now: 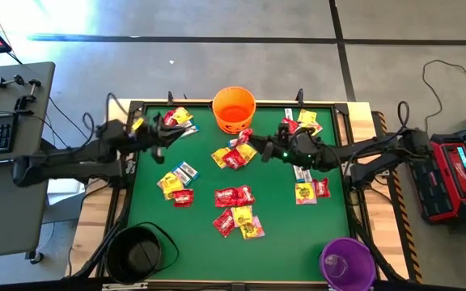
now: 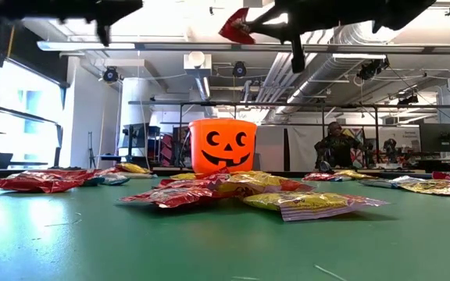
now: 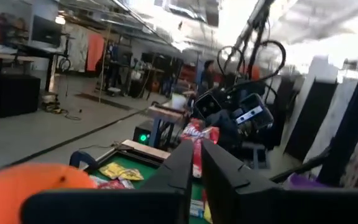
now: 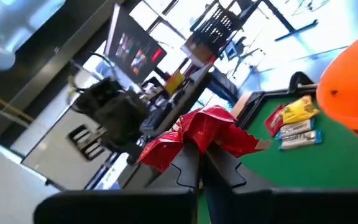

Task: Sort candy by brand, put in halloween buckets
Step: Put the red candy into the black bucket

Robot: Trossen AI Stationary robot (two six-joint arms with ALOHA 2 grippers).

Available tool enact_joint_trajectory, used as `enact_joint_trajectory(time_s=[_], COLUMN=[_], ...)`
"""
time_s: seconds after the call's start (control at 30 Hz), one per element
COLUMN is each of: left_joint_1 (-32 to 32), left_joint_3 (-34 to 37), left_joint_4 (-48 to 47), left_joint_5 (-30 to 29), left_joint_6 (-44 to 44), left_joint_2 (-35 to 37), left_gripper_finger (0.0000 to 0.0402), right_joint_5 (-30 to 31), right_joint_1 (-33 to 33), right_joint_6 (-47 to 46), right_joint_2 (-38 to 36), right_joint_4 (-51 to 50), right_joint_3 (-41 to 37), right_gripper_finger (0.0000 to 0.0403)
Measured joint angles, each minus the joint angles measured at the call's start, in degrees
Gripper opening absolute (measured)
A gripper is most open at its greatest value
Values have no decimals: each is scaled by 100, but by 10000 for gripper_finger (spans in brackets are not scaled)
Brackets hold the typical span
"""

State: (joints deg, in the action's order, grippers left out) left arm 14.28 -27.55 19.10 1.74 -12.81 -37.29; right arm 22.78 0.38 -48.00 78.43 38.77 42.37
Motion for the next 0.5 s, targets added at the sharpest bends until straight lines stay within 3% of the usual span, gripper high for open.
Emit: enact_joint_trajectory(time_s=[0.27,0.5], left_joint_1=[-323,-679], left_joint_3=[-1404,-2192], left_joint_4=[-666,-791], left_joint_5=[-139,-863], left_joint_6=[1290,2184], left_joint_2=[-1758,-2787], left_gripper_finger=[106,166], right_joint_5=[482,726], right_joint_1=[0,2], right_joint_6=[-313,-320], right_joint_2=[1,1], right_joint_4=[286,329], right_joint_3=[0,0], right_gripper_finger=[0,0])
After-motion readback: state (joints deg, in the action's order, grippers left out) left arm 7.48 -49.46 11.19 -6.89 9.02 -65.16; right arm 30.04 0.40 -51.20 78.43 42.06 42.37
